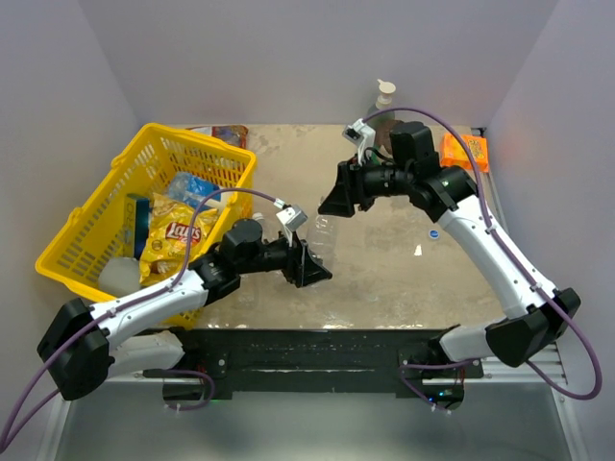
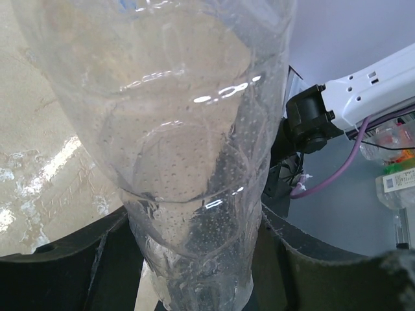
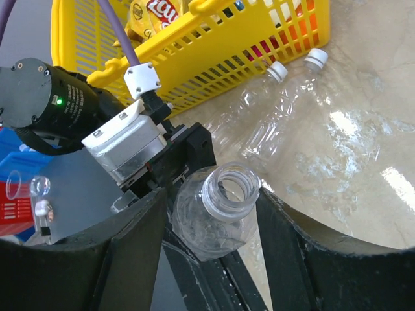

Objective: Unscrew the bottle caps

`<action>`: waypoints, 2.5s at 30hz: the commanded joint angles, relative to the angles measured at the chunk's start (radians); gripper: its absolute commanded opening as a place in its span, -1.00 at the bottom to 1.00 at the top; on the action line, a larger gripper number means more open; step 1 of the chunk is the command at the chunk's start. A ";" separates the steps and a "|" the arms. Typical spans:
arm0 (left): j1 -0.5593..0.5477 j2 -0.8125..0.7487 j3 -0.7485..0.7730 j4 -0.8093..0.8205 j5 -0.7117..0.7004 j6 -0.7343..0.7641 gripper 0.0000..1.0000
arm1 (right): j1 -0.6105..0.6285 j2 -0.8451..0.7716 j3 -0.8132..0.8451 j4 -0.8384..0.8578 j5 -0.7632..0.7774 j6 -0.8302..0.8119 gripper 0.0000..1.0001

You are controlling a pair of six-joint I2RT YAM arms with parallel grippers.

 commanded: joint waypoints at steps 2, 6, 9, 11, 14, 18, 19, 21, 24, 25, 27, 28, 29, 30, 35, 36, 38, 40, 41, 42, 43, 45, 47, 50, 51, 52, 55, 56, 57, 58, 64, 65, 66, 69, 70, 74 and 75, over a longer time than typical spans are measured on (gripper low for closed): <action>-0.003 -0.011 0.023 0.030 -0.009 0.009 -0.28 | 0.023 -0.013 0.003 0.038 0.046 0.050 -0.04; -0.004 -0.022 0.020 0.024 -0.012 0.017 -0.28 | 0.022 -0.008 -0.019 0.063 0.074 0.076 -0.20; -0.005 -0.031 0.020 0.015 -0.016 0.023 -0.28 | 0.023 -0.004 -0.034 0.067 0.084 0.081 -0.25; -0.005 -0.037 0.019 0.010 -0.016 0.023 -0.28 | 0.022 -0.002 -0.040 0.070 0.097 0.085 -0.39; -0.006 -0.042 0.011 0.007 -0.016 0.021 -0.25 | 0.022 -0.002 -0.037 0.067 0.136 0.090 -0.71; -0.006 -0.054 -0.001 0.010 -0.047 0.007 0.19 | 0.022 -0.025 -0.047 0.080 0.190 0.102 -0.97; -0.008 -0.059 -0.009 0.015 -0.049 0.003 0.33 | 0.022 -0.039 -0.045 0.083 0.222 0.102 -1.00; -0.006 -0.060 -0.014 0.024 -0.061 -0.006 0.60 | 0.022 -0.054 -0.047 0.087 0.247 0.104 -1.00; -0.006 -0.056 -0.015 0.030 -0.079 -0.008 0.99 | 0.023 -0.082 -0.045 0.086 0.282 0.096 -1.00; -0.005 -0.051 -0.012 0.032 -0.082 -0.008 0.99 | 0.023 -0.089 -0.047 0.080 0.296 0.082 -1.00; 0.003 -0.040 -0.007 0.030 -0.082 -0.006 0.99 | 0.020 -0.109 -0.047 0.048 0.382 0.061 -1.00; 0.006 -0.034 -0.004 0.029 -0.081 -0.009 0.99 | 0.020 -0.119 -0.054 0.037 0.432 0.036 -1.00; 0.011 -0.031 -0.004 0.030 -0.078 -0.009 0.99 | 0.020 -0.140 -0.066 0.026 0.533 0.026 -1.00; 0.023 -0.031 -0.006 0.030 -0.069 -0.016 1.00 | 0.019 -0.155 -0.082 0.028 0.605 0.016 -1.00; 0.075 -0.052 -0.015 -0.023 -0.140 -0.039 0.99 | 0.009 -0.351 -0.307 0.211 1.003 -0.007 -1.00; 0.092 -0.056 -0.009 -0.052 -0.173 -0.045 0.99 | 0.008 -0.382 -0.341 0.244 1.096 -0.008 -1.00; 0.113 -0.062 0.002 -0.124 -0.255 -0.065 0.99 | 0.006 -0.427 -0.439 0.338 1.179 -0.033 -1.00; 0.132 -0.063 0.008 -0.152 -0.303 -0.077 0.99 | 0.008 -0.477 -0.531 0.400 1.279 -0.068 -1.00; 0.138 -0.065 0.008 -0.160 -0.334 -0.091 0.99 | 0.006 -0.490 -0.557 0.453 1.304 -0.082 -1.00; 0.140 -0.066 0.006 -0.159 -0.342 -0.095 0.99 | 0.003 -0.508 -0.580 0.480 1.331 -0.114 -1.00; 0.140 -0.065 0.006 -0.152 -0.346 -0.100 1.00 | 0.003 -0.519 -0.626 0.507 1.366 -0.129 -1.00; 0.140 -0.059 0.009 -0.136 -0.349 -0.111 0.99 | -0.003 -0.533 -0.672 0.596 1.400 -0.168 -1.00; 0.140 -0.051 0.012 -0.123 -0.351 -0.117 0.99 | -0.017 -0.542 -0.732 0.673 1.420 -0.183 -1.00; 0.140 -0.033 0.029 -0.123 -0.354 -0.120 0.99 | -0.062 -0.513 -0.772 0.719 1.384 -0.183 -1.00; 0.140 -0.028 0.034 -0.123 -0.354 -0.120 0.99 | -0.078 -0.505 -0.777 0.724 1.365 -0.168 -1.00; 0.140 -0.026 0.037 -0.123 -0.355 -0.121 0.99 | -0.096 -0.499 -0.787 0.730 1.345 -0.163 -1.00; 0.140 -0.028 0.040 -0.120 -0.365 -0.121 0.99 | -0.155 -0.491 -0.809 0.774 1.290 -0.162 -1.00; 0.140 -0.028 0.042 -0.119 -0.369 -0.124 0.99 | -0.170 -0.487 -0.812 0.793 1.270 -0.165 -1.00; 0.140 -0.026 0.040 -0.120 -0.368 -0.124 0.99 | -0.176 -0.481 -0.812 0.799 1.263 -0.168 -1.00; 0.140 -0.025 0.040 -0.120 -0.368 -0.126 0.99 | -0.181 -0.476 -0.810 0.807 1.252 -0.168 -1.00; 0.140 -0.011 0.039 -0.119 -0.363 -0.137 0.99 | -0.184 -0.427 -0.795 0.798 1.184 -0.129 -1.00; 0.140 -0.008 0.040 -0.117 -0.363 -0.135 0.99 | -0.184 -0.422 -0.795 0.798 1.177 -0.122 -1.00; 0.140 -0.008 0.040 -0.117 -0.362 -0.134 0.99 | -0.184 -0.416 -0.795 0.795 1.166 -0.117 -1.00; 0.140 0.001 0.043 -0.113 -0.359 -0.132 0.99 | -0.182 -0.396 -0.794 0.775 1.166 -0.111 -1.00; 0.140 0.003 0.045 -0.113 -0.357 -0.129 0.99 | -0.184 -0.390 -0.794 0.770 1.163 -0.111 -1.00; 0.140 0.012 0.051 -0.109 -0.354 -0.128 0.99 | -0.184 -0.364 -0.791 0.762 1.158 -0.110 -1.00; 0.140 0.013 0.051 -0.108 -0.354 -0.126 1.00 | -0.182 -0.357 -0.792 0.759 1.158 -0.108 -1.00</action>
